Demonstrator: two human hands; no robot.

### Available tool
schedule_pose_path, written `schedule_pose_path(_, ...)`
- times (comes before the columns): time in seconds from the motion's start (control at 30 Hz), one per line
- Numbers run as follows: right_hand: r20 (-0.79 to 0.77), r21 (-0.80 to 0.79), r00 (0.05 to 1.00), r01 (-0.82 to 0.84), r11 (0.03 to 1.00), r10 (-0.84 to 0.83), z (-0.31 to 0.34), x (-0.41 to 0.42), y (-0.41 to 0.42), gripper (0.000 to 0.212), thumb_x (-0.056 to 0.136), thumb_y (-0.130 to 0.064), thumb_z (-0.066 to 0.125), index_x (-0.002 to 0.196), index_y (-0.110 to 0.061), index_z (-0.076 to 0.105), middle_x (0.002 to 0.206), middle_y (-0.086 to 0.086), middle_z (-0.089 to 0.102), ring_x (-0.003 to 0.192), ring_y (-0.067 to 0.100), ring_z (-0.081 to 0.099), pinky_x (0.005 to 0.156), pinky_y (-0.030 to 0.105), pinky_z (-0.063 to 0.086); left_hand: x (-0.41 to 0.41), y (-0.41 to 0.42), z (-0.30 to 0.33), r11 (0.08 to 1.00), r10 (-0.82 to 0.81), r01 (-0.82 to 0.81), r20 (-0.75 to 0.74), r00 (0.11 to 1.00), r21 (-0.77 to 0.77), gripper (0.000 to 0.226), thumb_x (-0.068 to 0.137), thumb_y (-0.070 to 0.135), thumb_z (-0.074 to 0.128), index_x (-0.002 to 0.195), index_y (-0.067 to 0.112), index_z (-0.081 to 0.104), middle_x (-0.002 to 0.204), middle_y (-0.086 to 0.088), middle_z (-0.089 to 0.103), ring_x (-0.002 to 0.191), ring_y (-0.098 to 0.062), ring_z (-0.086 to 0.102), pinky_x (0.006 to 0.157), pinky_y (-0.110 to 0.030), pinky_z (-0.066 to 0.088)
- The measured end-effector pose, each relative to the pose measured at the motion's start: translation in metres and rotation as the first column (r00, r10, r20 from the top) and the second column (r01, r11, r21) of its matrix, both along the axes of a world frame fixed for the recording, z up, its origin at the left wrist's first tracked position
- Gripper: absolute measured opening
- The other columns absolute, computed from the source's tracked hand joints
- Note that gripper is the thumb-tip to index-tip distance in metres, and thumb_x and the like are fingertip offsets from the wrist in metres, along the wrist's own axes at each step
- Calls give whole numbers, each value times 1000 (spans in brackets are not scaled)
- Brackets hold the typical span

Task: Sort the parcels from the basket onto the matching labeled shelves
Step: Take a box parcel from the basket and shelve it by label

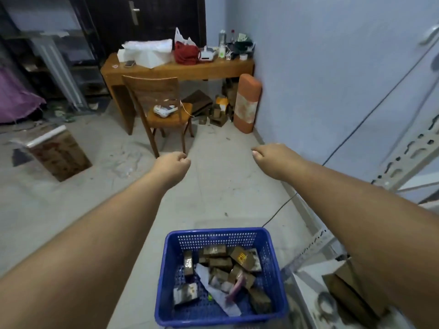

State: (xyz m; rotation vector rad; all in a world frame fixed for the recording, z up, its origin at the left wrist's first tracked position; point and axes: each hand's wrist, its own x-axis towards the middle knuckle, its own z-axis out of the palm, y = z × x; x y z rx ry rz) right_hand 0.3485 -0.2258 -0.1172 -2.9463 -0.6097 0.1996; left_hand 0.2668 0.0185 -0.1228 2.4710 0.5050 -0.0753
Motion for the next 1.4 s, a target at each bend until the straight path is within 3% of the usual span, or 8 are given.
schedule_pose_path(0.23,-332,7,934,142,990,-132,-167,28,-16,46,104,-36,27,139,-16,50,143,12,51,129,31,46,107,36,35,21,-25,-166,985,61,-94,-216,974,-143,43,99,32,39,139,18,49,141,-7,52,129,-27,47,105,-32,36)
schedule_pose_path(0.47,-655,-180,662,333,926,-365,-437,-5,-54,50,103,-43,32,143,-16,42,146,12,47,130,31,46,107,38,39,4,-65,-416,942,-10,-150,-471,882,-300,44,101,35,35,143,22,42,142,-9,49,125,-29,49,100,-34,42)
schedule_pose_path(0.7,-766,-402,406,302,864,-498,-685,-49,-67,58,91,-46,52,138,-13,44,139,12,51,122,29,52,101,37,44,-41,-85,-653,923,-49,-218,-659,751,-317,44,102,35,36,144,24,41,136,-11,54,94,-22,60,84,-33,46)
schedule_pose_path(0.87,-704,-554,351,273,786,-618,-805,-71,-75,92,81,-60,63,151,-18,19,152,11,29,137,34,29,107,41,36,-69,-80,-762,918,-86,-242,-753,652,-315,48,103,37,35,148,21,34,149,-8,41,128,-27,47,98,-34,39)
schedule_pose_path(1.03,-619,-684,289,259,682,-730,-848,-71,-83,99,75,-58,69,152,-25,17,154,9,25,142,32,20,112,45,28,-74,-71,-807,898,-37,-329,-794,607,-293,48,101,38,38,146,20,39,152,-7,37,135,-28,40,104,-34,35)
schedule_pose_path(1.17,-637,-675,252,275,685,-728,-848,-66,-86,100,68,-50,77,149,-32,21,147,11,34,134,34,32,108,47,37,-71,-71,-801,880,-26,-361,-788,615,-310,48,101,37,39,146,19,38,152,-8,37,128,-24,44,98,-30,35)
schedule_pose_path(1.27,-773,-531,48,498,686,-633,-809,-52,-82,93,73,-38,81,149,-26,30,137,13,48,118,33,52,95,44,48,-69,-76,-779,867,-26,-375,-780,625,-329,47,102,34,37,146,17,38,150,-9,40,114,-21,53,83,-25,36)
schedule_pose_path(1.4,-918,-396,-358,857,331,-172,-736,-41,-75,66,69,-31,79,128,-12,58,100,17,73,94,31,66,75,41,53,-67,-84,-737,792,-5,-470,-774,633,-389,45,103,34,36,141,11,45,147,-11,43,130,-29,45,106,-31,34)
